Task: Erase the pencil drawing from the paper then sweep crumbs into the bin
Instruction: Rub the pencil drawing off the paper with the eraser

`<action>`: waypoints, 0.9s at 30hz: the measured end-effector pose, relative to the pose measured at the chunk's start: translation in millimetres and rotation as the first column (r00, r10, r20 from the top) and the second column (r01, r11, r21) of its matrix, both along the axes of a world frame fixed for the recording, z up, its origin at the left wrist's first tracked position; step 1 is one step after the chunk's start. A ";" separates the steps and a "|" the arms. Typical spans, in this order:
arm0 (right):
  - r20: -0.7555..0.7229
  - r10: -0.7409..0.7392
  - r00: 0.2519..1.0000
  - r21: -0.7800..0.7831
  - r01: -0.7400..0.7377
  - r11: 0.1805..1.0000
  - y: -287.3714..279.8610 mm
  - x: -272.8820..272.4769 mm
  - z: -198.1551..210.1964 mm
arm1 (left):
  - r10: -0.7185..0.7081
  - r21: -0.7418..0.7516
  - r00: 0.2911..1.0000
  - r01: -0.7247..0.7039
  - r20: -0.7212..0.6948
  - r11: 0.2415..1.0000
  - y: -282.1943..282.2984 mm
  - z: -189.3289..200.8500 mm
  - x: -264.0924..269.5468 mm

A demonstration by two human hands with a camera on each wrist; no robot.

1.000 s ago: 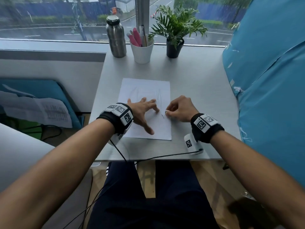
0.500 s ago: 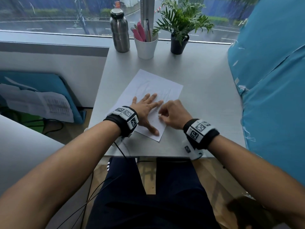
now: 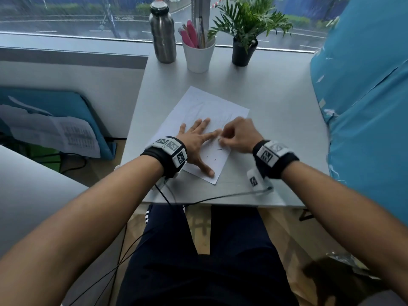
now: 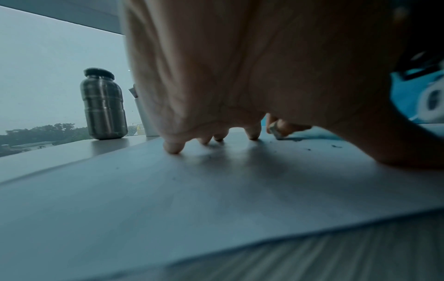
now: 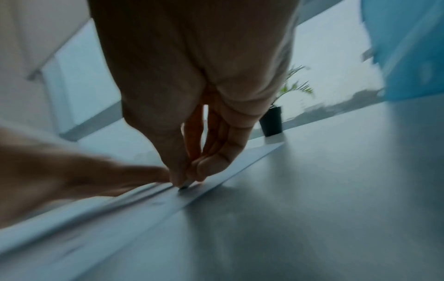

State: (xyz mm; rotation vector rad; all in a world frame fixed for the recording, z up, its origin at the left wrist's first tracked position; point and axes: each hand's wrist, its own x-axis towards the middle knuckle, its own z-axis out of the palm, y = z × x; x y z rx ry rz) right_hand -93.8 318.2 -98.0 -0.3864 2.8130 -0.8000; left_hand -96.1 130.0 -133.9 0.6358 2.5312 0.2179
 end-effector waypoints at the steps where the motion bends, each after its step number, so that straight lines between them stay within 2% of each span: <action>1: -0.027 -0.067 0.997 -0.007 0.067 0.998 6.7 -10.0 1.0 | 0.003 0.006 1.000 -0.003 -0.004 1.000 0.2 -0.1 0.5; 3: -0.062 -0.074 0.995 -0.017 0.073 0.997 5.2 -9.3 -1.5 | 0.001 0.001 1.000 -0.001 -0.011 1.000 0.6 0.0 0.5; 7: 0.034 0.159 0.987 -0.015 -0.158 0.987 -19.2 30.5 -3.1 | -0.005 -0.020 1.000 0.005 0.004 1.000 1.3 -1.3 -0.8; 9: 0.045 0.134 0.990 0.030 -0.135 0.990 -13.0 15.2 0.2 | -0.007 -0.016 1.000 0.007 0.006 1.000 1.1 -0.3 0.1; 12: 0.002 0.007 1.000 0.063 -0.007 0.998 -0.9 -11.1 2.2 | 0.008 0.006 1.000 -0.007 -0.007 1.000 0.2 -0.8 0.8; 16: -0.016 0.058 0.998 0.100 -0.056 0.993 -14.5 2.3 -7.0 | 0.009 -0.008 1.000 -0.009 -0.017 1.000 -0.6 -1.2 -0.3; 21: -0.073 -0.072 0.995 0.090 0.078 0.993 -9.8 -12.4 -3.2 | 0.010 -0.003 1.000 -0.010 -0.013 1.000 -1.5 1.4 1.6; 24: -0.103 -0.019 0.994 0.055 0.025 0.998 -17.3 -0.9 -4.6 | 0.010 0.006 1.000 -0.010 -0.012 1.000 -0.9 1.1 0.8; 27: -0.033 0.146 0.989 0.042 -0.145 0.989 -30.1 28.6 -5.8 | 0.033 -0.017 0.999 -0.033 0.011 0.999 -1.4 -0.9 1.2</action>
